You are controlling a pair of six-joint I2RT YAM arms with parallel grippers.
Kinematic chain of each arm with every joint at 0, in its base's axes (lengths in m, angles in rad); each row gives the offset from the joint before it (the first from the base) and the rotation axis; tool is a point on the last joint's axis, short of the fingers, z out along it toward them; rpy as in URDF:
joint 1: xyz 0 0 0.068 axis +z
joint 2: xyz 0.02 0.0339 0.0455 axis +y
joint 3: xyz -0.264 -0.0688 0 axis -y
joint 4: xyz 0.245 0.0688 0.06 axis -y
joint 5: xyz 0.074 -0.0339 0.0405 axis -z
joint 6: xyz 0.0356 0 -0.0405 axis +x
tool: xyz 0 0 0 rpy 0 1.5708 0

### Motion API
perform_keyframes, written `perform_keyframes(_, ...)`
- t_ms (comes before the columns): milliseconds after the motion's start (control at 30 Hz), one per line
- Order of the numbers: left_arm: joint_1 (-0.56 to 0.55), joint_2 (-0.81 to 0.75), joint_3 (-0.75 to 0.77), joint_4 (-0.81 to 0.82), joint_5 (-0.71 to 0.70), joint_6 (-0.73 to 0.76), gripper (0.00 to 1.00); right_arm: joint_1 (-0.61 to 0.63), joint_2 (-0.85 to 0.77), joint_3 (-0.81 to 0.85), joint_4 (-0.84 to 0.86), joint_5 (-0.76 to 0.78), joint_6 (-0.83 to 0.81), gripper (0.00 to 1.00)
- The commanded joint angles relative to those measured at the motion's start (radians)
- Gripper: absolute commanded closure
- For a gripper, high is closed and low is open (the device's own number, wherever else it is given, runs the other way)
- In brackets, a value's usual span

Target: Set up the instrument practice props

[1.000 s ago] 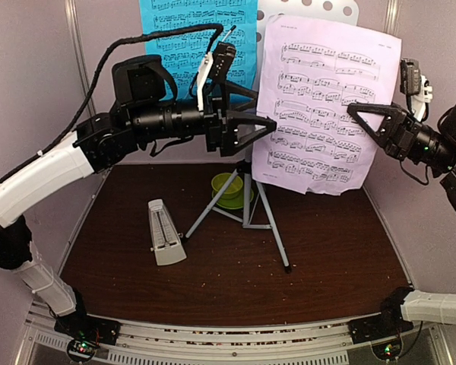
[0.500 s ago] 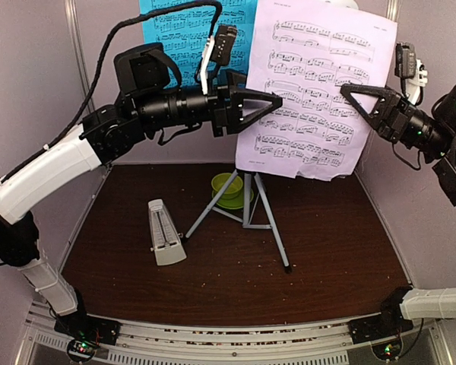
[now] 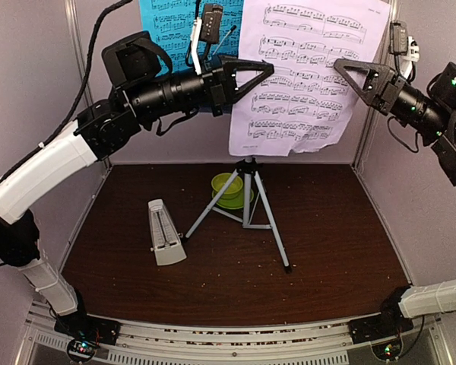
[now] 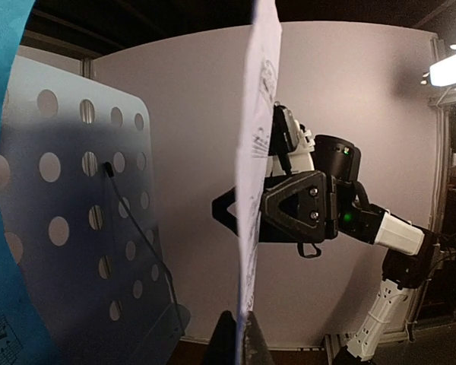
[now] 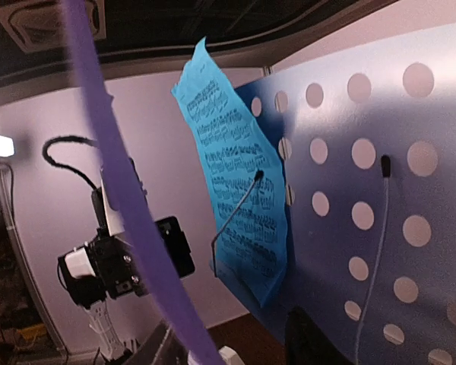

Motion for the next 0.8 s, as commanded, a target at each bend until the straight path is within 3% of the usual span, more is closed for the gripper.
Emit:
perform_keyframes(0,0.015,-0.009,0.082,-0.014,-0.136,-0.006,1.00,0.002,0.065,0.217,-0.294,0.259,-0.047,0.48)
perform_keyframes(100,0.032,-0.010,0.119,-0.080,-0.208,-0.012,1.00,0.002,0.131,0.346,-0.491,0.334,-0.057,0.43)
perform_keyframes(167,0.044,-0.015,0.130,-0.110,-0.247,-0.013,1.00,0.001,0.146,0.372,-0.535,0.368,-0.052,0.43)
perform_keyframes(467,0.092,-0.047,0.139,-0.153,-0.378,0.003,1.00,0.001,0.141,0.353,-0.578,0.481,-0.035,0.43)
perform_keyframes(767,0.104,-0.081,0.128,-0.150,-0.449,0.041,1.00,0.002,0.189,0.369,-0.545,0.440,0.033,0.46)
